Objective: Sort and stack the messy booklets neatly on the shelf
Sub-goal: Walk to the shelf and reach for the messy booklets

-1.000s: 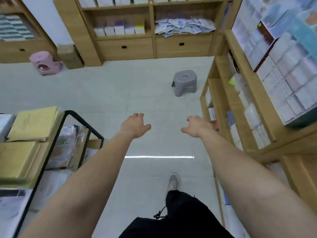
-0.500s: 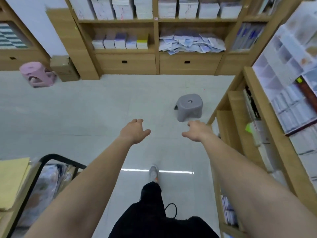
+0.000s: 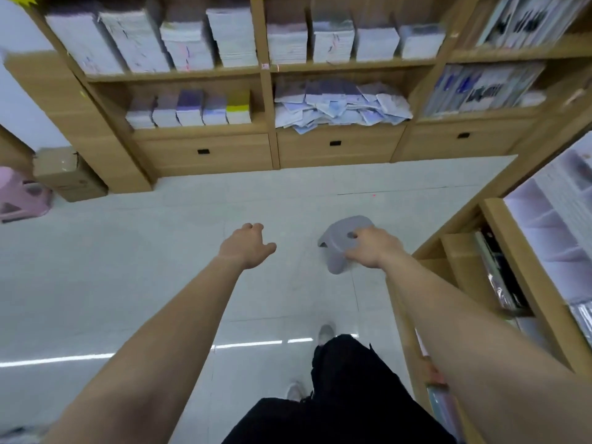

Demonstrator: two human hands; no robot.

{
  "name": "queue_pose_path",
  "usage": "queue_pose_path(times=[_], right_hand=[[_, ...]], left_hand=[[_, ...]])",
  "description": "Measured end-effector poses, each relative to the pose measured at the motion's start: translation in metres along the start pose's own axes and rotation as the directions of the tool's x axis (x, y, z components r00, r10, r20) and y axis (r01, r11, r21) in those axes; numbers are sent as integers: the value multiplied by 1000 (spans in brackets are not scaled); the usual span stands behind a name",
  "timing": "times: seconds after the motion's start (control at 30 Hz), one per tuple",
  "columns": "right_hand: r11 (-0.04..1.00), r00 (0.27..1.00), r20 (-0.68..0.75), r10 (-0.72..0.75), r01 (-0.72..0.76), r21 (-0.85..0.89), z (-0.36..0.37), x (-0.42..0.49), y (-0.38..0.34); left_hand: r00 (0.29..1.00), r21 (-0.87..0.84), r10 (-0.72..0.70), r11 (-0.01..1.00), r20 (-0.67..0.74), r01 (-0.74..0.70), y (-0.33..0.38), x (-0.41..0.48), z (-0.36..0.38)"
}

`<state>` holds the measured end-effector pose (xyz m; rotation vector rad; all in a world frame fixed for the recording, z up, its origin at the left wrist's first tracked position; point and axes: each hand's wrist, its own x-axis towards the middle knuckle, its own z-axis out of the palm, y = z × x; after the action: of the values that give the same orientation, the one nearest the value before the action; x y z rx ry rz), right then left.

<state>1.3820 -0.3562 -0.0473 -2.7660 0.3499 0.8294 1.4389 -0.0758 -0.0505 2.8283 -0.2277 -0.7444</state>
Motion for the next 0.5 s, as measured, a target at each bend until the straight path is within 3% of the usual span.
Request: queue_pose_path(times=[0.23, 0.5], right_hand=[[998, 999, 6, 50, -50, 42, -80, 170, 11], [994, 999, 18, 37, -38, 102, -225, 333, 18]], left_hand=[[1000, 51, 10, 999, 7, -10, 40, 176, -74], [1000, -25, 3, 1000, 5, -3, 99, 346, -182]])
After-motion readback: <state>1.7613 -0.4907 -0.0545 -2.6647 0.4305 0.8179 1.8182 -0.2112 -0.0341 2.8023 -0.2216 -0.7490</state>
